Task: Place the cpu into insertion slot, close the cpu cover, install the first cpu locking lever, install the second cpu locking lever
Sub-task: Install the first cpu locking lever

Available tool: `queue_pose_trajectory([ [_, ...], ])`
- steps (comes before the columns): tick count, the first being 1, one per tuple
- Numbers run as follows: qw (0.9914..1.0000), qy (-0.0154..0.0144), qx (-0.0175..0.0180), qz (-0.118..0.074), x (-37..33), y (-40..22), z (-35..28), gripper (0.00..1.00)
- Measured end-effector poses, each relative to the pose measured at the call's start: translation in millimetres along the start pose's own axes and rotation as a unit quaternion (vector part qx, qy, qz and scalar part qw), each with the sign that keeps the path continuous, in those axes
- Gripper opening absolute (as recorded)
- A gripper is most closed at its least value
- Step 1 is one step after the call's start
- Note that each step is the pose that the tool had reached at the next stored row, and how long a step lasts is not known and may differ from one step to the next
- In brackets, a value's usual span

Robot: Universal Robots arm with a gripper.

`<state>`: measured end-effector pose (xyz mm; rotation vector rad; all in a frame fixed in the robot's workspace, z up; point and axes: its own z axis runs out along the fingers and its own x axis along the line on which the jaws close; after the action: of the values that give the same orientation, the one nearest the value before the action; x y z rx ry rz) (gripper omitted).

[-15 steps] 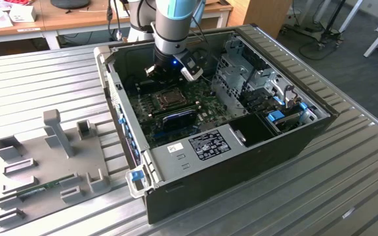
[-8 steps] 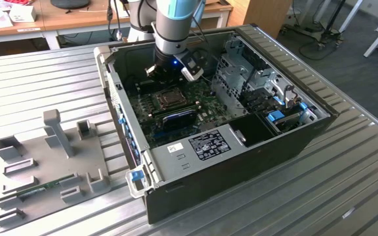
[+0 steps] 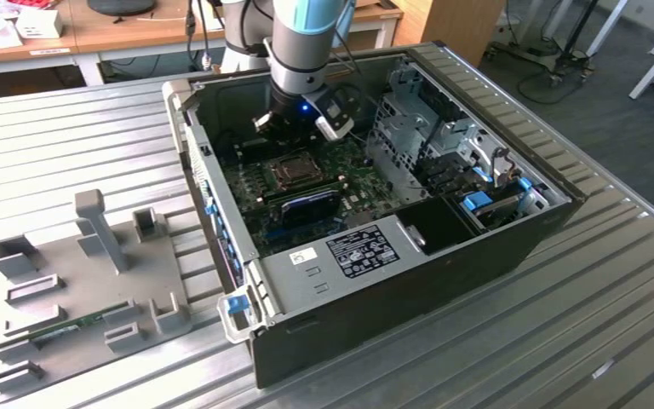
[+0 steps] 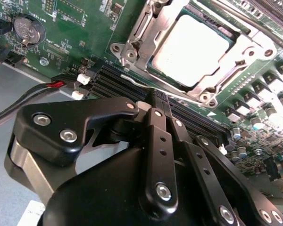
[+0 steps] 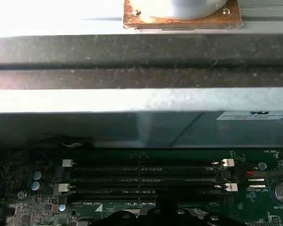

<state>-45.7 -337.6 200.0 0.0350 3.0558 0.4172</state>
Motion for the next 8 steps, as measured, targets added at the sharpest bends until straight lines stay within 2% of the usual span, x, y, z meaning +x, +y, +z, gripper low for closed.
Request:
queue_pose_trajectory([
  [8,1.0,0.0,0.0,0.0,-2.9,0.0,0.2,0.1],
])
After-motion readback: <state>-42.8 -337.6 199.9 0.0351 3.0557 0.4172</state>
